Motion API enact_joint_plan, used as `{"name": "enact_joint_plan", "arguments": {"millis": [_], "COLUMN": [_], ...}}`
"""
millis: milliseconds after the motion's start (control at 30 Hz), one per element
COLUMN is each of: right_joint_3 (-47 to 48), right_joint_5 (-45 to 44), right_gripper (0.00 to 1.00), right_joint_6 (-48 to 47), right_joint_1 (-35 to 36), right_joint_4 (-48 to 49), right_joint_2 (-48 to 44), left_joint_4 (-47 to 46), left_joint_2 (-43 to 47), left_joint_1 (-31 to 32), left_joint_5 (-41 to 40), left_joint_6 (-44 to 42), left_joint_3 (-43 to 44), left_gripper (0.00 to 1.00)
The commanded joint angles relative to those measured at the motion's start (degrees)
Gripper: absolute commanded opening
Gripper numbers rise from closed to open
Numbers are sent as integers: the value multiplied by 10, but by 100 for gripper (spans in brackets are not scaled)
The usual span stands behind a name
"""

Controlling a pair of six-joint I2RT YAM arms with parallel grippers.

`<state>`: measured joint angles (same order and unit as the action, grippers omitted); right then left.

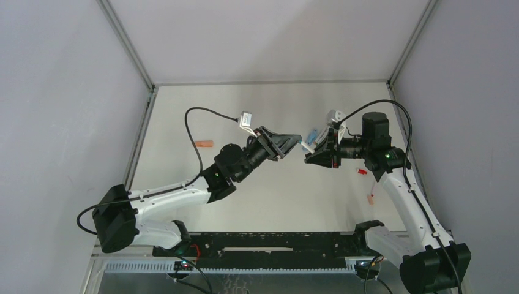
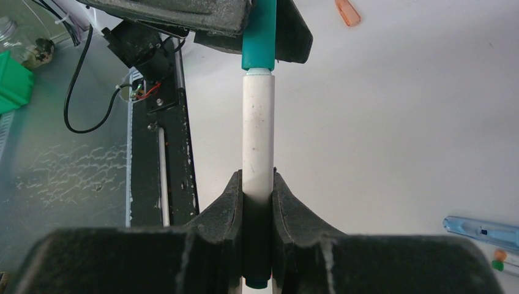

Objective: Insert the pens into the pen caps
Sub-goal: Press the pen cap onto the pen.

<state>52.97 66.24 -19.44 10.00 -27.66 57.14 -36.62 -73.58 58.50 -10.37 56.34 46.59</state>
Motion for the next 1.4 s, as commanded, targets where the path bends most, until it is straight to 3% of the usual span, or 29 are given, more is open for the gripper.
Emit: {"name": "enact_joint_plan", "arguments": {"millis": [0, 333, 567, 800, 900, 1100, 1233, 1367], "right_joint_3": [-1, -5, -5, -5, -5, 0, 22, 31], "right_joint_5": [-2, -4, -7, -16, -33, -147, -307, -447], "right_gripper": [0, 0, 0, 0, 0, 0, 0, 0], "right_joint_6": [-12, -10, -11, -13, -21, -55, -91, -127], "right_joint_1": [5, 5, 5, 6, 9, 47, 106, 182], "right_joint_4": [-1, 3, 2, 2, 0, 8, 3, 12], "right_joint_2": [0, -1, -1, -3, -8, -14, -2, 14], "left_joint_4": [-2, 1, 1, 1, 12, 112, 183, 190], "left_joint_2": [15, 20, 24, 17, 12, -10, -40, -65], "left_joint_1": [4, 4, 4, 4, 4, 12, 17, 20], "left_joint_5": [-9, -15, -15, 12, 29, 59, 77, 75], "left_joint_6": [-20, -26, -32, -44, -54, -24, 21, 73], "left_joint_3": [27, 24, 22, 29, 32, 53, 73, 69], "left_gripper": [47, 45, 38, 1, 0, 0, 0, 0]}}
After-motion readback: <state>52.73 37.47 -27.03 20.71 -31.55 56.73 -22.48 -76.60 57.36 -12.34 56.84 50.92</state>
